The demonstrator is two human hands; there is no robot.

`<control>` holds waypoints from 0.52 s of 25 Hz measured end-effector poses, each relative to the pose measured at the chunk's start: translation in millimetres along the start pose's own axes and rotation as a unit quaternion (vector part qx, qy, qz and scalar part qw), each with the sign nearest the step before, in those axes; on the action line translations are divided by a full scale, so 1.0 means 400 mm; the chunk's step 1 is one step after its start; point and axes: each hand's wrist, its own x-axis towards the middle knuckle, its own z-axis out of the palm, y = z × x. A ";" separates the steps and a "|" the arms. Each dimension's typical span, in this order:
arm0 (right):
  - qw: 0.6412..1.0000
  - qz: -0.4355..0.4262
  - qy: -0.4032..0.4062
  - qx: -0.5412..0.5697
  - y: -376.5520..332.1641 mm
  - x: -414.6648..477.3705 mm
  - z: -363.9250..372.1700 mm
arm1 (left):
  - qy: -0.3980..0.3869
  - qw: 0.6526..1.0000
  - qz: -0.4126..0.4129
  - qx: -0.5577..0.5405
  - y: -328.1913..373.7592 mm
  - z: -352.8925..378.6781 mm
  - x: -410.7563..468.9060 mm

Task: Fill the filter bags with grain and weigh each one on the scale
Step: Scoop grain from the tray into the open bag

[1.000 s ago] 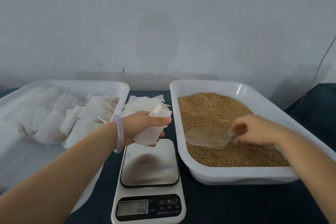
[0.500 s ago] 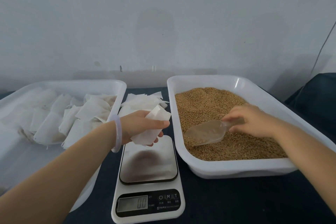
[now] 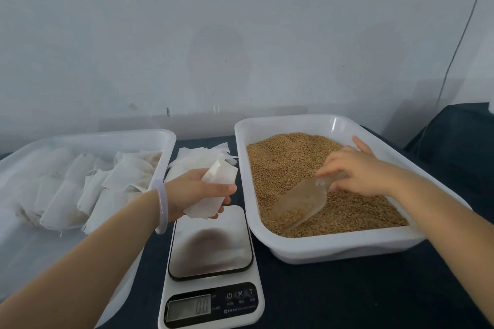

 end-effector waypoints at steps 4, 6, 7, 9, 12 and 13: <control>0.999 -0.027 -0.028 0.028 -0.022 -0.014 0.014 | 0.003 1.000 0.000 0.008 -0.001 -0.001 0.000; 0.997 -0.016 -0.039 0.059 -0.018 -0.026 0.010 | 0.003 1.000 0.008 0.007 0.004 -0.001 -0.002; 0.996 -0.009 -0.041 0.075 -0.014 -0.033 0.007 | 0.001 1.000 0.014 0.005 0.008 0.002 -0.005; 0.993 0.005 -0.039 0.109 -0.008 -0.055 -0.001 | -0.007 0.999 0.039 -0.004 0.018 0.008 -0.016; 0.982 0.015 -0.026 0.186 0.007 -0.104 -0.010 | 0.000 0.996 0.087 0.010 0.046 0.014 -0.034; 0.979 0.017 -0.016 0.205 0.012 -0.118 -0.012 | 0.010 0.994 0.102 0.028 0.059 0.021 -0.034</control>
